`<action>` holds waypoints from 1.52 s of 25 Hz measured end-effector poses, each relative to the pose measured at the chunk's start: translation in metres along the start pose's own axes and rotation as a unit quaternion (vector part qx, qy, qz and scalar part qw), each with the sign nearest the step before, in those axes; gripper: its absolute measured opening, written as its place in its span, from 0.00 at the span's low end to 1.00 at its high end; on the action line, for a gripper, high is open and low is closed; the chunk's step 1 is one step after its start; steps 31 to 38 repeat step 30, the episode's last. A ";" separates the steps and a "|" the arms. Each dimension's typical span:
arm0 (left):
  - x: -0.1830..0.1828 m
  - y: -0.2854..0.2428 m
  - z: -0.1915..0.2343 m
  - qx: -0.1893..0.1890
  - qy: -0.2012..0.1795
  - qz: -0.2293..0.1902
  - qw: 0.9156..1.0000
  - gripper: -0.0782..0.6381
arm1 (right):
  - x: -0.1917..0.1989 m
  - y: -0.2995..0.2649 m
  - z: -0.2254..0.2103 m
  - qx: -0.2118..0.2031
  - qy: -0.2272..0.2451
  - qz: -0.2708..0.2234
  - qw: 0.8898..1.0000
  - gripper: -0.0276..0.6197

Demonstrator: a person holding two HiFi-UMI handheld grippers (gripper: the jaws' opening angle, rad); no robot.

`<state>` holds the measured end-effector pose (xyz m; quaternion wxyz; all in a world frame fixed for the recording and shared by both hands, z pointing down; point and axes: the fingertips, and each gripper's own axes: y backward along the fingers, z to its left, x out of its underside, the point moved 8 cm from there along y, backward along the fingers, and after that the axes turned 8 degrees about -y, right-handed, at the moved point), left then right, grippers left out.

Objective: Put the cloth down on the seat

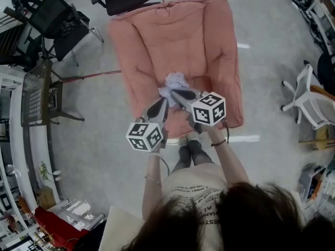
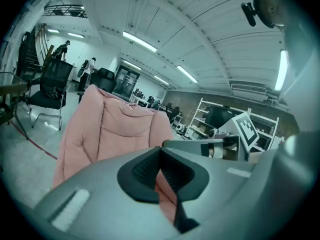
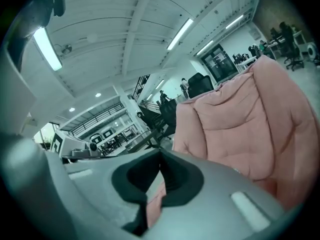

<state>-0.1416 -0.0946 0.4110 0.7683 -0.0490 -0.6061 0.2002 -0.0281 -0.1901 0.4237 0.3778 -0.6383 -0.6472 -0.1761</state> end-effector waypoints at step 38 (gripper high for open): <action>-0.007 0.010 0.003 0.005 -0.006 -0.018 1.000 0.11 | -0.013 0.010 0.017 -0.019 0.035 -0.022 0.999 0.05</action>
